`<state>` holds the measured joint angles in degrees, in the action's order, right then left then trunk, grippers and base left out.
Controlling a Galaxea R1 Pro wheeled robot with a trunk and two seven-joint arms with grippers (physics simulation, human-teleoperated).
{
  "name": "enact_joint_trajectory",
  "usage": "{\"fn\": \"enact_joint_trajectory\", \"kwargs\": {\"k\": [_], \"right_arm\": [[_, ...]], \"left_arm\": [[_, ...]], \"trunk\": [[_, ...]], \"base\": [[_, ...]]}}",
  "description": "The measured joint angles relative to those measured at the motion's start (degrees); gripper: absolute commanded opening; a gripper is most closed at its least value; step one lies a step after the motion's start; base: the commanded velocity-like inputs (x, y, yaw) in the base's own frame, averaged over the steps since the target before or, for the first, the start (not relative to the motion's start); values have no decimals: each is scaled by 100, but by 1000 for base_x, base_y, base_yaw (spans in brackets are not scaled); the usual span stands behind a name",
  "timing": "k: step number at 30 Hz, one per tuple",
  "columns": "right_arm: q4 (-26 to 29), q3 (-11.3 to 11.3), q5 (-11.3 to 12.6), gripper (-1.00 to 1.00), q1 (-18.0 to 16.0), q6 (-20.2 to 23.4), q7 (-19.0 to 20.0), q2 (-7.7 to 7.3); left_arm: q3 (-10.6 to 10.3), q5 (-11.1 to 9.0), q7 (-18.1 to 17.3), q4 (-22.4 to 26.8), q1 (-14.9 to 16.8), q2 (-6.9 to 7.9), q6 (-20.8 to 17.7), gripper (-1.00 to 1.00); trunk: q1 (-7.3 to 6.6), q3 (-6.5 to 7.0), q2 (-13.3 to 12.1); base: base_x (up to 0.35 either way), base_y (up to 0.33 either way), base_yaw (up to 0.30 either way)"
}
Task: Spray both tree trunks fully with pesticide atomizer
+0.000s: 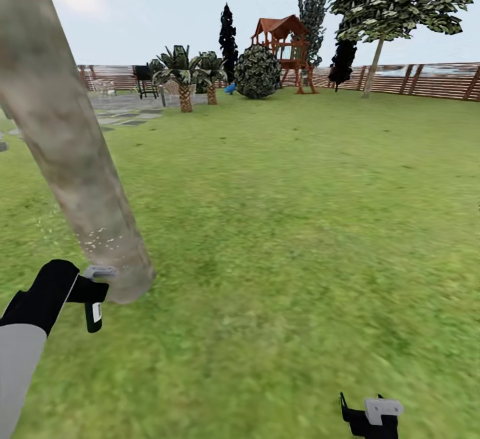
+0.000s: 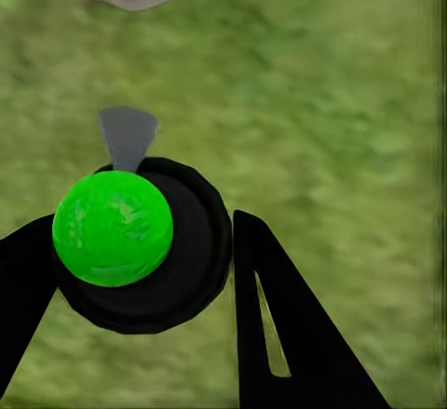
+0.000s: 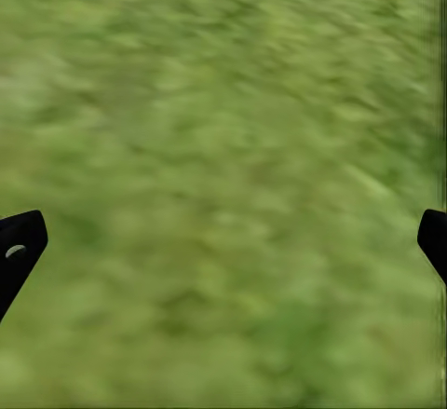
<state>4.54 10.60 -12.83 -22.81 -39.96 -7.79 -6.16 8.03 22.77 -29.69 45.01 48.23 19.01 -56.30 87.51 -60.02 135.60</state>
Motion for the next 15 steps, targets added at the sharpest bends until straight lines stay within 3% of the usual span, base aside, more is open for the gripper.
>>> {"fn": "enact_joint_trajectory", "kwargs": {"k": [4, 8, 11, 15], "right_arm": [[0, 0, 0, 100, 0, 0, 0, 0], [-2, 0, 0, 100, -1, 0, 0, 1], [-2, 0, 0, 100, -2, 0, 0, 1], [-2, 0, 0, 100, -2, 0, 9, 1]], "left_arm": [[0, 4, 3, -51, -30, 0, 7, -100], [14, 5, 35, -356, -84, 11, 48, -100], [25, 5, 384, -425, -146, 19, 60, -100], [492, -29, 507, -423, -187, 11, 70, -100]], "trunk": [[0, 0, 0], [-1, 0, 0], [-1, 0, 0], [-2, 0, 0]], "base": [[20, -275, 19], [102, -274, 219], [147, -265, 273], [173, -245, 277]]}}
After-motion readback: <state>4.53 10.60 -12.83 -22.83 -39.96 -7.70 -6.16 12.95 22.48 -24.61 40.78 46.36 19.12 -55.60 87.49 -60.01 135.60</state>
